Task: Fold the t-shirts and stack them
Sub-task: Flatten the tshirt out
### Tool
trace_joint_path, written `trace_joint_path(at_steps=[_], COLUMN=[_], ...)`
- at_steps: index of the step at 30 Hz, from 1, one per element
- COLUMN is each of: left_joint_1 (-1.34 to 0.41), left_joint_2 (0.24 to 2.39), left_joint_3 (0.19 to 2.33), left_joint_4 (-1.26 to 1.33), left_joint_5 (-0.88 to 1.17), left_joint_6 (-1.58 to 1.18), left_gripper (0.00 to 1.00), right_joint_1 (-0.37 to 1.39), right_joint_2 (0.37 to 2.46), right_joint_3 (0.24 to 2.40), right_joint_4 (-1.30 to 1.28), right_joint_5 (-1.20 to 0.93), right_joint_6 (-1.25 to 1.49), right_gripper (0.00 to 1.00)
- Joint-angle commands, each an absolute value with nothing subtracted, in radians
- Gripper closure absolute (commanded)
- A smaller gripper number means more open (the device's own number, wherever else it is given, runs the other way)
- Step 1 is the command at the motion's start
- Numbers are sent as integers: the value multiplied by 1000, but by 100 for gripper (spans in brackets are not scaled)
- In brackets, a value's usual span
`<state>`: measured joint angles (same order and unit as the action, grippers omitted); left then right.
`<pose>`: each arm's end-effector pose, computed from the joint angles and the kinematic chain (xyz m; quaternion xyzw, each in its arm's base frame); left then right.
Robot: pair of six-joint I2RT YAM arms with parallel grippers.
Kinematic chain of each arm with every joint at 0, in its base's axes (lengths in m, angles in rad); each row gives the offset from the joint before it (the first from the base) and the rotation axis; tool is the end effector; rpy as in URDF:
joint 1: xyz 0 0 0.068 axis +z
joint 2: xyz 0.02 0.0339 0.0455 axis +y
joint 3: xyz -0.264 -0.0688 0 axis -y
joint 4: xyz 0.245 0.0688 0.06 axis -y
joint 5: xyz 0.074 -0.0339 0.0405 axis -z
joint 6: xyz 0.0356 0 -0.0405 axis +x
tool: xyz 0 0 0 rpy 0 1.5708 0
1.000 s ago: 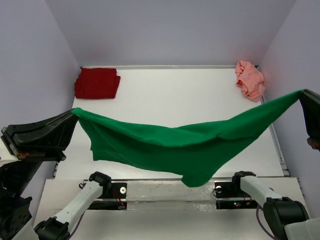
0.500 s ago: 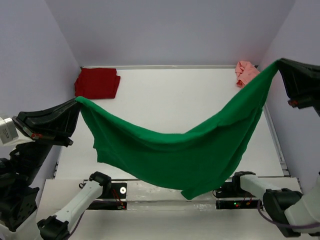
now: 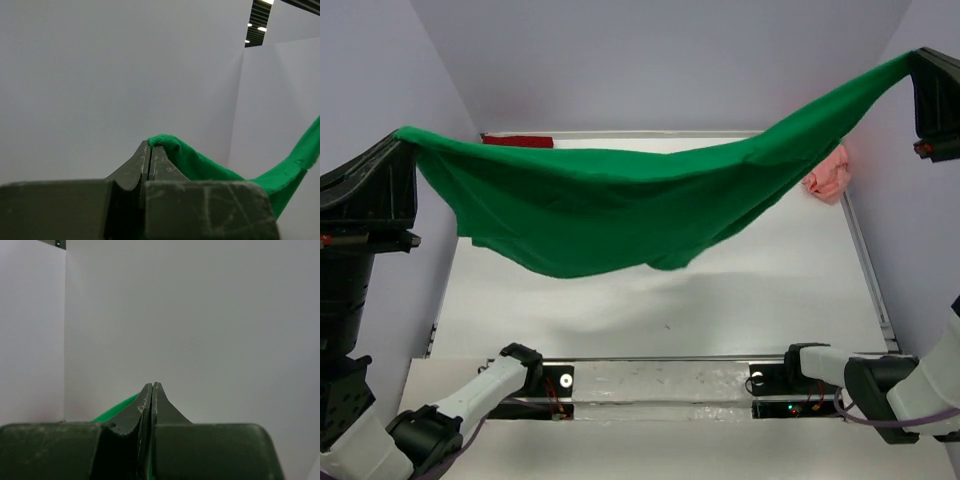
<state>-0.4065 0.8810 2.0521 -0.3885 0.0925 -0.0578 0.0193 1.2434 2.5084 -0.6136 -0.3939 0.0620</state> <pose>-0.0292 0.0090 0.6434 0.1086 0.3703 -0.2295 0.8935 0.0364 0.0144 0.6800 -0.1660 0.4387 0.1225 0.8746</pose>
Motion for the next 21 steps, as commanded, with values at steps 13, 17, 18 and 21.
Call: trace_joint_path(at_steps=[13, 17, 18, 21], left_joint_1=[-397, -388, -388, -388], left_joint_2=[732, 715, 716, 726], left_joint_3=[2052, 2005, 1984, 1929], left_joint_4=[-479, -480, -485, -468], left_joint_5=[29, 23, 21, -30], left_joint_6=[-38, -44, -44, -38], left_gripper=[98, 98, 98, 98], right_joint_1=[20, 20, 20, 20], right_joint_2=[907, 936, 954, 1012], right_joint_3=[2342, 2379, 2384, 2396], right_joint_4=[-465, -479, -479, -491], right_joint_5=[-342, -356, -354, -344], right_joint_6=[28, 37, 38, 26], right_gripper=[100, 100, 100, 100])
